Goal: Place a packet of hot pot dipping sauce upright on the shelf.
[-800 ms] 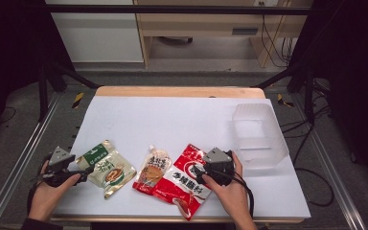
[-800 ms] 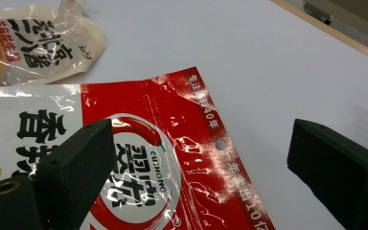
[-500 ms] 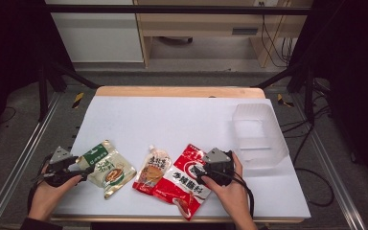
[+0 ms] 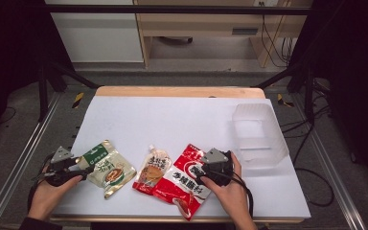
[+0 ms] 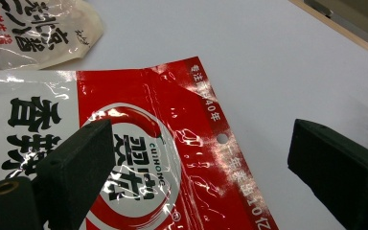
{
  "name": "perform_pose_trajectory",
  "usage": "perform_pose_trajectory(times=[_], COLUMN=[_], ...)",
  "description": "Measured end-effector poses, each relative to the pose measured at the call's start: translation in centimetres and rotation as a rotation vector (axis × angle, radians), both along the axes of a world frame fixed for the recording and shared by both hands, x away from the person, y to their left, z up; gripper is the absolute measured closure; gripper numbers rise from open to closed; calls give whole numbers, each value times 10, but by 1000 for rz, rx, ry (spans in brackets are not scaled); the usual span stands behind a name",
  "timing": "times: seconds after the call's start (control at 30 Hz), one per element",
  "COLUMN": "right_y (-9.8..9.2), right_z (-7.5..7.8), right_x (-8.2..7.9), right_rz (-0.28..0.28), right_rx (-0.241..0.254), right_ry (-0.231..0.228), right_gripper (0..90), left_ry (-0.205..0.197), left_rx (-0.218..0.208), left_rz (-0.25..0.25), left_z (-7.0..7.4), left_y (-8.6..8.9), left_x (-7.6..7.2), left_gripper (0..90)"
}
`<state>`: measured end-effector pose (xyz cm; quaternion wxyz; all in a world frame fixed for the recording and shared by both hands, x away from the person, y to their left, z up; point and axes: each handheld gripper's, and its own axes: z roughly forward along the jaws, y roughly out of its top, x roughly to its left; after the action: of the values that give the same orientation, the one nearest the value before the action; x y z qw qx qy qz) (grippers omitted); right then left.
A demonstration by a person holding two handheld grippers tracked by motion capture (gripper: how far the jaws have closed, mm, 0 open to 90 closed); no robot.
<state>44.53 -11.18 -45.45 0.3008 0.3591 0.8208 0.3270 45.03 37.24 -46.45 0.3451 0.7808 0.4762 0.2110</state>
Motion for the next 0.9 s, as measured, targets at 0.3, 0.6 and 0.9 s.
perform_pose_trajectory(times=[0.3,0.6,0.9], right_y=[1,3,4], right_z=[-1,-1,-2], right_x=[0,0,1], right_rz=[8,19,25], right_rx=[-10,-21,-33], right_ry=[4,7,13], right_gripper=[96,96,87], left_ry=[25,35,9], left_rx=[-14,-4,1], left_rz=[-33,-67,-93], left_z=[1,3,10], left_y=[0,0,-2], left_x=[-3,-4,-7], left_gripper=[588,835,896])
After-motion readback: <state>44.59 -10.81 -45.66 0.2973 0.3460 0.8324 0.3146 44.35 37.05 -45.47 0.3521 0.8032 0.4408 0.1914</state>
